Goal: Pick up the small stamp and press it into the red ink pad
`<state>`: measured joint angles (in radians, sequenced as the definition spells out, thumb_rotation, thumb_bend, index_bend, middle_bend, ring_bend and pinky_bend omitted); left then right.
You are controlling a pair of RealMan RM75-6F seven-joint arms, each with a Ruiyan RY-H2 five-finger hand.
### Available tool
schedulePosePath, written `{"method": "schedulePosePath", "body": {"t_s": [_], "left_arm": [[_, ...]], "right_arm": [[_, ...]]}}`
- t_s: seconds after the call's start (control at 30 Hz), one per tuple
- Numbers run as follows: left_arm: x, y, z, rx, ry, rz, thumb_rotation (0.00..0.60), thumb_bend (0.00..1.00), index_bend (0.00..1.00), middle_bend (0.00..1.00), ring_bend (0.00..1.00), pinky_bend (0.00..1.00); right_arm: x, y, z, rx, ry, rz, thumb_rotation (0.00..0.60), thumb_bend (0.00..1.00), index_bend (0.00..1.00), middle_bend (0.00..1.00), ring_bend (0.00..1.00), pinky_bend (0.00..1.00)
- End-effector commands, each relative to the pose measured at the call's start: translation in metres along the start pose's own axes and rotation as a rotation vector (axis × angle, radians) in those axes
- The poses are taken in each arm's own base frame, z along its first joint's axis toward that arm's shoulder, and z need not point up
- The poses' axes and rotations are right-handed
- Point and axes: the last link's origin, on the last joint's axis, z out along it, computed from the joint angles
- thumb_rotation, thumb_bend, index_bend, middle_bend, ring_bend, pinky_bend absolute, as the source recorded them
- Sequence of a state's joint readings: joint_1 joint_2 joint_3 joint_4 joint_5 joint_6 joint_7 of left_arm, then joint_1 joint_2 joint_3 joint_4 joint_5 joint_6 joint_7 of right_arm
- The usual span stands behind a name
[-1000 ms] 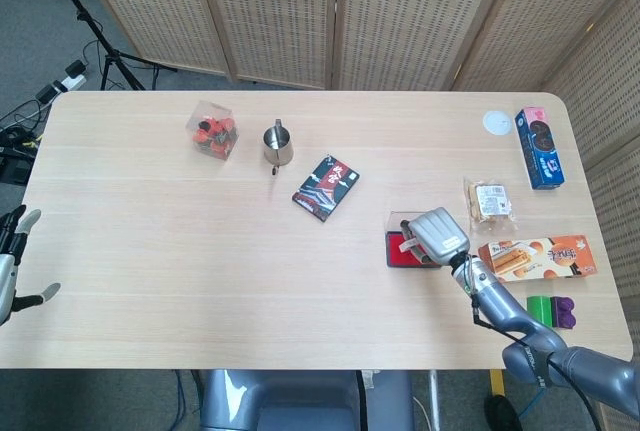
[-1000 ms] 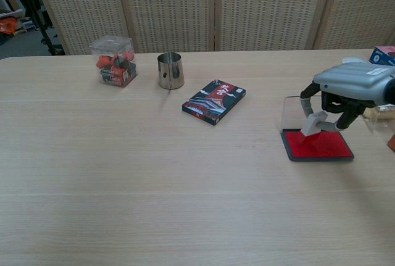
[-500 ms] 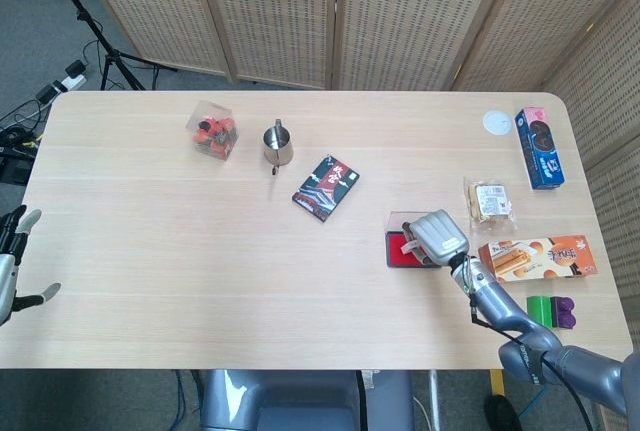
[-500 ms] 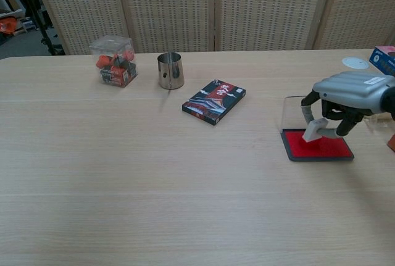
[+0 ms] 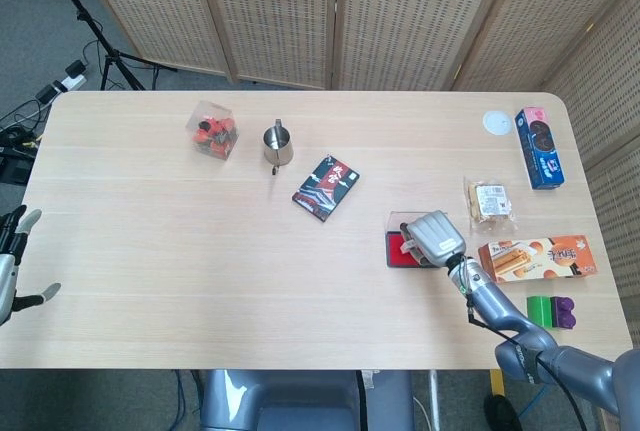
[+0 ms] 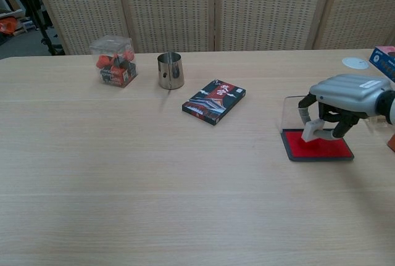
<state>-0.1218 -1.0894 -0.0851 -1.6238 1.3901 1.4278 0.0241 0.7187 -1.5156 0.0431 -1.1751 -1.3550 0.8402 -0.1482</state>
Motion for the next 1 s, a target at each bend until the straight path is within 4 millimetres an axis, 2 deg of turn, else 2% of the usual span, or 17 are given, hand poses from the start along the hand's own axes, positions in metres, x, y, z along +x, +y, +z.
{"method": "schedulePosePath", "body": {"t_s": [0.03,0.33,0.57,0.77,1.0], "left_arm": [[0.000,0.000,0.000,0.000,0.001,0.000,0.600,0.00,0.00,0.00,0.00,0.00],[0.000,0.000,0.000,-0.001,0.000,-0.003,0.600,0.00,0.00,0.00,0.00,0.00],[0.001,0.000,-0.001,-0.003,0.003,-0.003,0.600,0.00,0.00,0.00,0.00,0.00],[0.001,0.000,-0.002,-0.007,0.003,-0.003,0.600,0.00,0.00,0.00,0.00,0.00],[0.001,0.001,-0.003,-0.012,0.003,-0.003,0.600,0.00,0.00,0.00,0.00,0.00]], "right_arm": [[-0.001,0.000,0.001,-0.004,-0.003,-0.001,0.600,0.56,0.57,0.95,1.00,1.00],[-0.002,0.002,0.000,-0.010,-0.007,-0.002,0.600,0.56,0.57,0.95,1.00,1.00],[0.005,0.000,-0.004,0.001,0.017,0.008,0.600,0.57,0.57,0.95,1.00,1.00],[0.024,0.001,-0.013,0.015,0.070,0.040,0.600,0.56,0.57,0.95,1.00,1.00],[0.044,0.001,-0.034,0.050,0.101,0.060,0.600,0.57,0.57,0.95,1.00,1.00]]}}
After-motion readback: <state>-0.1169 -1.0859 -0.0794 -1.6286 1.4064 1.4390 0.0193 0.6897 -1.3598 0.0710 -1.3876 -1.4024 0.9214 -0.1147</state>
